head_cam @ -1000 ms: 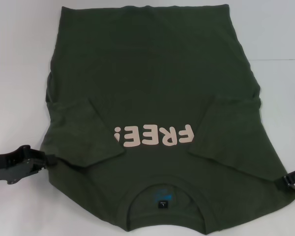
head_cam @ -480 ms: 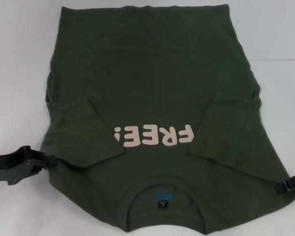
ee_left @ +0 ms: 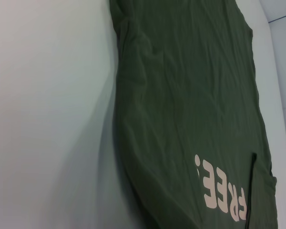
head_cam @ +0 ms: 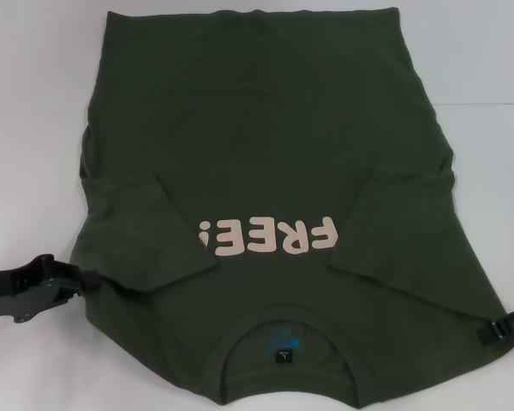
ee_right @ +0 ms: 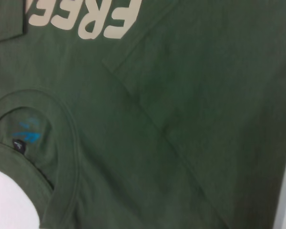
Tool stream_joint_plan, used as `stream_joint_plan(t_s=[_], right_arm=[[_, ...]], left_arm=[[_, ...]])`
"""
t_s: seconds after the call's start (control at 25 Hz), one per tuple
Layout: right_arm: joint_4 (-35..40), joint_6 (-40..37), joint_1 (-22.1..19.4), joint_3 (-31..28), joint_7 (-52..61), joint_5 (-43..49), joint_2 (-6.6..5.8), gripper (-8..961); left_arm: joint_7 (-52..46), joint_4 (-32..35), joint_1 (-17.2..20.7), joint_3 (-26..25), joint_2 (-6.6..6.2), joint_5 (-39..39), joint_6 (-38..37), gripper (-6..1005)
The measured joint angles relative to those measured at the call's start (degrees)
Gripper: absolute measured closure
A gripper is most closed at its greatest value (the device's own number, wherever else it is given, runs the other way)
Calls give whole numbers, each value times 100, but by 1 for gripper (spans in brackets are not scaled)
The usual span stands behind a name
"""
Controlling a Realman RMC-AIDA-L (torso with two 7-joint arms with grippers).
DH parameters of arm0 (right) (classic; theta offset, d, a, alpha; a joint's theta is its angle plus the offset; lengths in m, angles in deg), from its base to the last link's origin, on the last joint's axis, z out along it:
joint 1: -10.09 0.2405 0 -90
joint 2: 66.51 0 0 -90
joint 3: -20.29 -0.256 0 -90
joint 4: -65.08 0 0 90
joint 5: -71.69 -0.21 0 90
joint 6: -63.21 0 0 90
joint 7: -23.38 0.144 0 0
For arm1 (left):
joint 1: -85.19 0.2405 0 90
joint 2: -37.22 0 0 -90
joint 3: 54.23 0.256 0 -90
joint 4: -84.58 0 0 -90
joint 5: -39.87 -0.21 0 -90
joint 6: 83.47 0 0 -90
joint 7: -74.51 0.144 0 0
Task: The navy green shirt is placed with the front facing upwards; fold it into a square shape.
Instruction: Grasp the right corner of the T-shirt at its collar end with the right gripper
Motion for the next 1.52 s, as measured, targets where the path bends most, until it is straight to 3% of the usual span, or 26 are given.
stream_joint_plan(t_s=[0.28, 0.72, 1.4, 1.52], right_arm=[[-43, 47, 62, -5, 48, 72, 70, 42], [-17, -4, 174, -45, 48, 51, 302, 57], [-1, -92, 273, -48, 314, 28, 278, 180], [1, -95, 272, -55, 315, 28, 265, 292]], left_arm=[[15, -8, 11, -47, 7, 0, 0, 944], [23, -9, 19, -47, 9, 0, 0, 944], [45, -8, 22, -47, 9, 0, 0, 944], [65, -5, 22, -47, 9, 0, -3, 944]])
